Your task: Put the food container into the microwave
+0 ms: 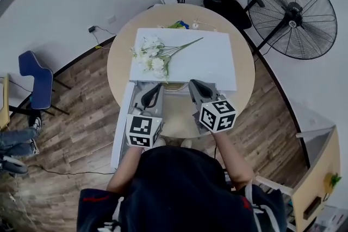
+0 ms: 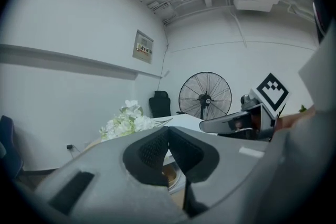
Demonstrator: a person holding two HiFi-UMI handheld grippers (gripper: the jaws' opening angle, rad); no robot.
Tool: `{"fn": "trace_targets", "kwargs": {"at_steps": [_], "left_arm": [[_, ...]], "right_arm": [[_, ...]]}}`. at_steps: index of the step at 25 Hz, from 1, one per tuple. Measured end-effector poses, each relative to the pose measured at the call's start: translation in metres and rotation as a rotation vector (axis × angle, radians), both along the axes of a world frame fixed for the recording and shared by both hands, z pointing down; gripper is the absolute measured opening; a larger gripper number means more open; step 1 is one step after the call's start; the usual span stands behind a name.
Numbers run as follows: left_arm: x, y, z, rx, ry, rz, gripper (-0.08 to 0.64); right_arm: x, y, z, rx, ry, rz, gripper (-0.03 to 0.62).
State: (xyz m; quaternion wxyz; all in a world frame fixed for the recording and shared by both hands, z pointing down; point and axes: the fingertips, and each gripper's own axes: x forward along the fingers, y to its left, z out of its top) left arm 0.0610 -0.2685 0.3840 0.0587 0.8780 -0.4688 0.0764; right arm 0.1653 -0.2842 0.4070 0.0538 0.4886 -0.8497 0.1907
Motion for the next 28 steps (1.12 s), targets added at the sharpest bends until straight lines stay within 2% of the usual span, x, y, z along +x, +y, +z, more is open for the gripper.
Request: {"fn": "trace_targets", "kwargs": {"at_steps": [9,19,28], "left_arm": [[-0.001,-0.003,-0.025,0.078,-0.043,0.007,0.015],[-0.004,-0.002,-0.034,0.096,-0.046,-0.003,0.015],[-0.003,0.000,-0.030,0.083,-0.046,-0.003,0.015]], "right_arm": [[0.024,0.009,-0.039,0.085,-0.026,0.049,0.011],[0.028,0.012,-0.045,0.127,-0.035,0.066,0.009],[0.027,0.012,-0.042,0.124,-0.045,0.076,0.009]]}}
